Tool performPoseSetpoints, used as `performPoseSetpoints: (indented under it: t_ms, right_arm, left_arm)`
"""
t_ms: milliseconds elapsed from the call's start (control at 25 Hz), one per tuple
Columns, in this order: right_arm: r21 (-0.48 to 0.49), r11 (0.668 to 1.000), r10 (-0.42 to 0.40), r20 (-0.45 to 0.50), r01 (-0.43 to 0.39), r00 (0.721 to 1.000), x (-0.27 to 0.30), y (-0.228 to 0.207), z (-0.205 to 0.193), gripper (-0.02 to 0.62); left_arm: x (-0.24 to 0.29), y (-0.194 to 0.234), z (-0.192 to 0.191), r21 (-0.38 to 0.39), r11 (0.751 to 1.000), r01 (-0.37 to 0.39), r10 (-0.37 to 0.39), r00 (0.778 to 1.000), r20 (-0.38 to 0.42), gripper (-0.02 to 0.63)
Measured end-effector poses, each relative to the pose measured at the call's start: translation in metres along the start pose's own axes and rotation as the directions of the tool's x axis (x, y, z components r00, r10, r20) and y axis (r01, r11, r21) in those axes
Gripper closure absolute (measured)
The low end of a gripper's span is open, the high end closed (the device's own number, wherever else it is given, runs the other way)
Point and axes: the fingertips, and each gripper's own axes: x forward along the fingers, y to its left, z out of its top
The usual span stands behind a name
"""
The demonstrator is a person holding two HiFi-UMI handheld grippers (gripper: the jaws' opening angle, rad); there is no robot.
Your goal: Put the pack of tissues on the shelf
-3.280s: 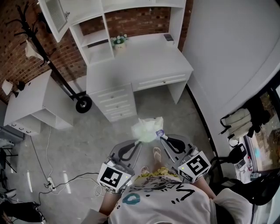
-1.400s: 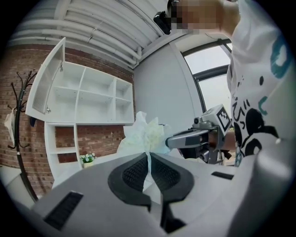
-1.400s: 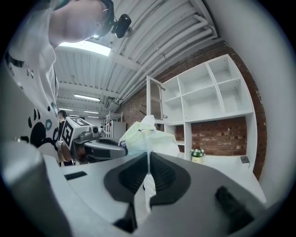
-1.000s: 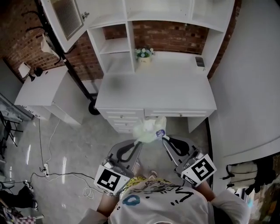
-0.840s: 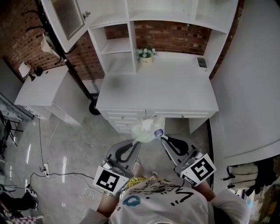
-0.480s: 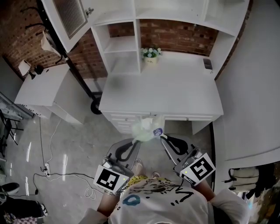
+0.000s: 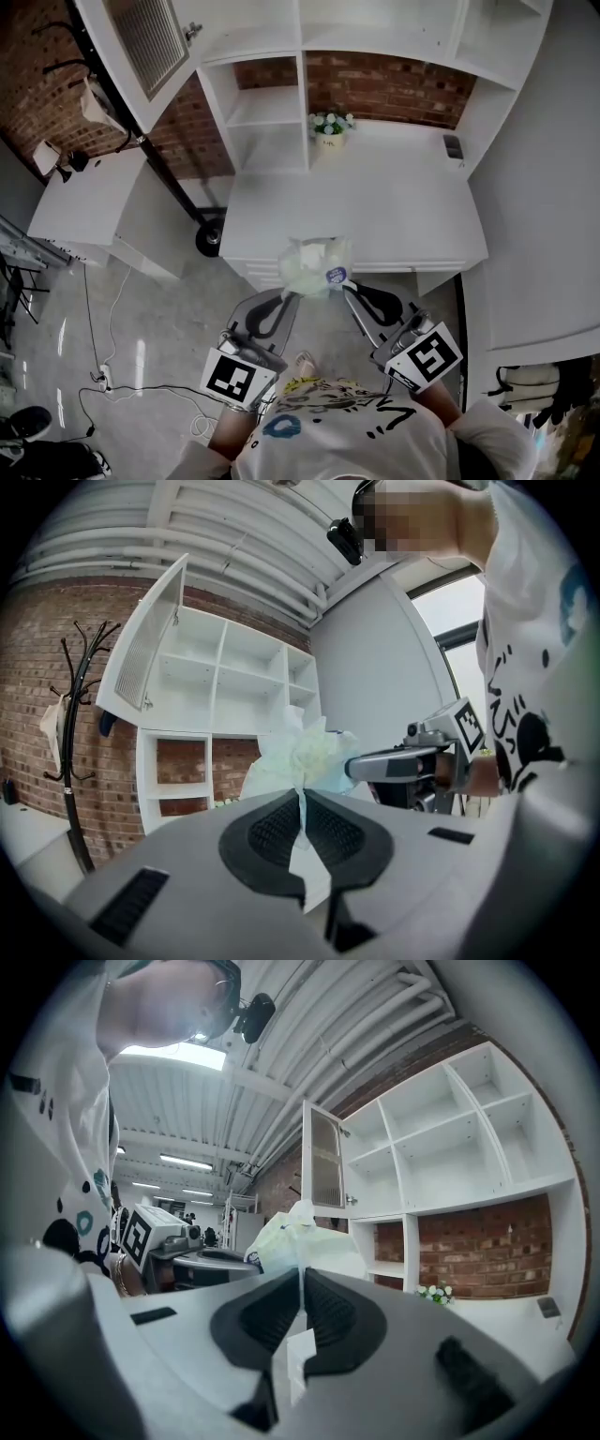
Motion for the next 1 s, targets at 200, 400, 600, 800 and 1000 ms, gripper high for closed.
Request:
performPoseSetpoints:
  t_ms: [200,400,600,800,1000]
  right_arm:
    - [0.0,1.0,-0.01,-0.002,0.01,1.0,0.033,-0.005,0.002,0.561]
    - [0.011,1.0,-0.009,0.006,0.009,1.0,0.061,-0.007,0.003,0.561]
    - [0.002,1.0,0.0,0.009,0.0,1.0,0.083,-0.006,0.004,0.561]
    - [0.013,1.0,0.006,0.003,-0.007,1.0,0.106,-0.019,0.01,0.561]
    - [0.011,0.999,0.03,0.02,-0.031,0.999,0.111,-0.023,0.011,0.561]
  left_arm:
    - [0.005,0.035,0.003,0.013,1.0,0.001,-0.002,1.0,0.015,0.584]
    - [0.007,0.065,0.003,0.016,1.0,-0.006,0.006,1.0,0.025,0.584]
    - [0.006,0.087,0.003,0.032,0.999,-0.02,0.019,0.999,0.035,0.584]
    - [0.017,0.11,0.006,0.017,1.0,-0.025,0.024,0.999,0.029,0.584]
    - [0.021,0.117,0.01,0.021,0.999,-0.041,0.04,0.998,0.045,0.584]
